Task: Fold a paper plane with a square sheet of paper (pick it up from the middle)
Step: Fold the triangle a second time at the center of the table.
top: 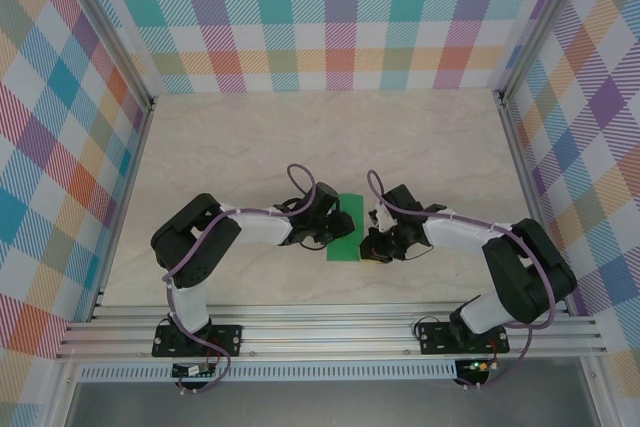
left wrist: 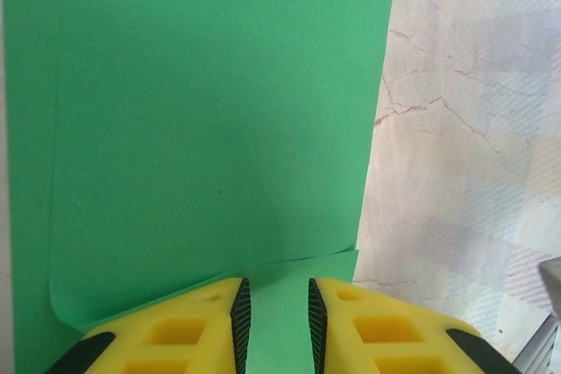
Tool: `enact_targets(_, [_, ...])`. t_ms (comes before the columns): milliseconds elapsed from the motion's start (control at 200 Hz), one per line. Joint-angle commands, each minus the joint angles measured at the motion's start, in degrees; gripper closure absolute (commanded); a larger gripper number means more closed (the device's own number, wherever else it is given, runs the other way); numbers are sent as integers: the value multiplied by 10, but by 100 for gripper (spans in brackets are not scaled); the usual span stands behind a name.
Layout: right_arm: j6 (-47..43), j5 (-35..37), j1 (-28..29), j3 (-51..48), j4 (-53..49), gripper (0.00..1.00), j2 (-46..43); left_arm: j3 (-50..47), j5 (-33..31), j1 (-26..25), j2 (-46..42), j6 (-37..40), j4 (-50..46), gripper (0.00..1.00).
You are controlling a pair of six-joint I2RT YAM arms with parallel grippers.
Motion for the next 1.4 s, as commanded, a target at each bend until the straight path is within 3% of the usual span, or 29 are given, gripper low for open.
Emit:
enact_targets(0, [21,-29,2,30,30,89,6,-7,-2,-2,16,-1,-1,73])
enact_targets(325, [0,21,1,43,10,89,100,-4,-2,-2,13,-1,-3,73])
enact_targets(760, [3,36,-3,-17,23,92,98,-27,-60,1,-7,52,-11,72])
enact_targets(1395, [-3,34,-13,-20,20,93,97,-109,-91,36,-24,102,103,65])
